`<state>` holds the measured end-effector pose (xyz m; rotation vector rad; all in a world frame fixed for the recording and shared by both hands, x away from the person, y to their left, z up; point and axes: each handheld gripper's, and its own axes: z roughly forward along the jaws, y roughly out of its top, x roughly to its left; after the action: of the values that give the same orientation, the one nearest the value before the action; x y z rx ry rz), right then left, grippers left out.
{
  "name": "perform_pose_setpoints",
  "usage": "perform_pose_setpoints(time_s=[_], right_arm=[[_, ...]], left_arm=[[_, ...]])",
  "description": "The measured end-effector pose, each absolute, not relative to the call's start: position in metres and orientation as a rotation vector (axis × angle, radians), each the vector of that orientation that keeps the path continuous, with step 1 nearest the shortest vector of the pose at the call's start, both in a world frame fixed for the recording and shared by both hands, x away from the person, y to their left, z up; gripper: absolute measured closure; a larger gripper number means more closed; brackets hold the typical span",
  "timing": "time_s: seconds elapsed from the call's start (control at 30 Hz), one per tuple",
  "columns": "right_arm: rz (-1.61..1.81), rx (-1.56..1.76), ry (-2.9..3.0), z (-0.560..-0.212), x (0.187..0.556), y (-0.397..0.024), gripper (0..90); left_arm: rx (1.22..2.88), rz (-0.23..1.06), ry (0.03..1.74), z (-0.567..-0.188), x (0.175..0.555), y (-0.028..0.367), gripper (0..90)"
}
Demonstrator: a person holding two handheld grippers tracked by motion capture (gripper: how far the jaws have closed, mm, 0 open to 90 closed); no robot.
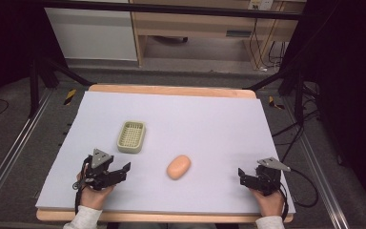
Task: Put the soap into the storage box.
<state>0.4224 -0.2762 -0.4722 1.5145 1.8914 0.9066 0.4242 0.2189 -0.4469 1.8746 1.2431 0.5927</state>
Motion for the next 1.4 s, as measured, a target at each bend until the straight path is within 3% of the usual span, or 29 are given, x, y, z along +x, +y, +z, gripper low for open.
perform_pose_setpoints(time_s=[0.77, 1.4], right_arm=[[0.899, 1.521, 1.897, -0.473, 0.425, -0.275, 9.9], [0.876, 1.52, 1.923, -0.472, 0.426, -0.272, 9.9]], left_arm=[[1.906, 0.536, 1.175, -0.436, 0.432, 0.194, 28.4], [1.942, 0.504, 1.078, -0.415, 0.445, 0.149, 27.0]])
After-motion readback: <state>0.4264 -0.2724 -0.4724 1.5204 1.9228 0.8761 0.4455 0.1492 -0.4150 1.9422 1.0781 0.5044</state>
